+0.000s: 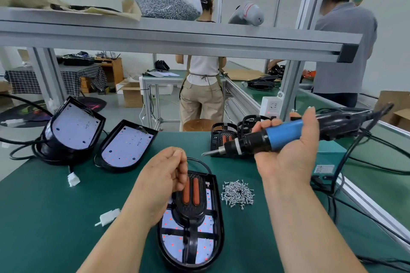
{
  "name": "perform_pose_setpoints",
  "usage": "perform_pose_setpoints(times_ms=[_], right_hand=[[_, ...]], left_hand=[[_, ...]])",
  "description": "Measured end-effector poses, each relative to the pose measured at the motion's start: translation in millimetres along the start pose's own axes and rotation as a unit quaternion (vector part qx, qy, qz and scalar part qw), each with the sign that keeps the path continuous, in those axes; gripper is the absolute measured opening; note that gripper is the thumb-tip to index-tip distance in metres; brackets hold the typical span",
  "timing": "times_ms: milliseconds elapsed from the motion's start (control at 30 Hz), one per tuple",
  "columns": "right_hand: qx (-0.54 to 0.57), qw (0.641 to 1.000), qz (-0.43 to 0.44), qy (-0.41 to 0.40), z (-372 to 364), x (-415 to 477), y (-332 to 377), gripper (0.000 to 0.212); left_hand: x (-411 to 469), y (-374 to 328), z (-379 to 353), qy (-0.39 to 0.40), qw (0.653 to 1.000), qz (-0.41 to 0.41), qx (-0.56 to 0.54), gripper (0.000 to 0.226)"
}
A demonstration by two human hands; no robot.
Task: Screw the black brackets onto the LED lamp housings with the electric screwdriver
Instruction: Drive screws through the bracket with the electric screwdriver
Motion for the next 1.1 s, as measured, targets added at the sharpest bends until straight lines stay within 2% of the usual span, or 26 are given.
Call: perform_pose_setpoints(times_ms=[167, 300, 400, 867, 1100], right_hand=[[0.028, 0.999, -0.021, 0.009, -13, -6, -2, 0.03], [0.034, 0.998, -0.044, 0.025, -21, -13, -7, 0.031], [0.034, 0.997, -0.057, 0.035, -26, -18, -11, 0.031], [0.011, 0.995, -0.066, 0.069, -26, -21, -16, 0.03], [-0.001, 0.996, -0.068, 0.063, -25, -22, -16, 0.032]], left_hand=[[-2, -3, -1, 0.058, 0.996, -0.019, -0.073, 0.03], [-8, -4, -6, 0.159, 0.969, -0.022, -0.189, 0.028], [-11, -7, -8, 0.199, 0.954, -0.033, -0.221, 0.023], [-7, -7, -9, 0.141, 0.968, -0.045, -0.204, 0.028], [-6, -7, -6, 0.148, 0.974, -0.063, -0.162, 0.029]])
Point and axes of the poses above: each hand's wrist, its own x-axis towards the middle knuckle, its own z-axis out of the back of the hand, y = z × x, the point moved 5 cm from there along x, towards the middle knuckle, and after that the axes turned 14 degrees about x, right-handed, at the moved point
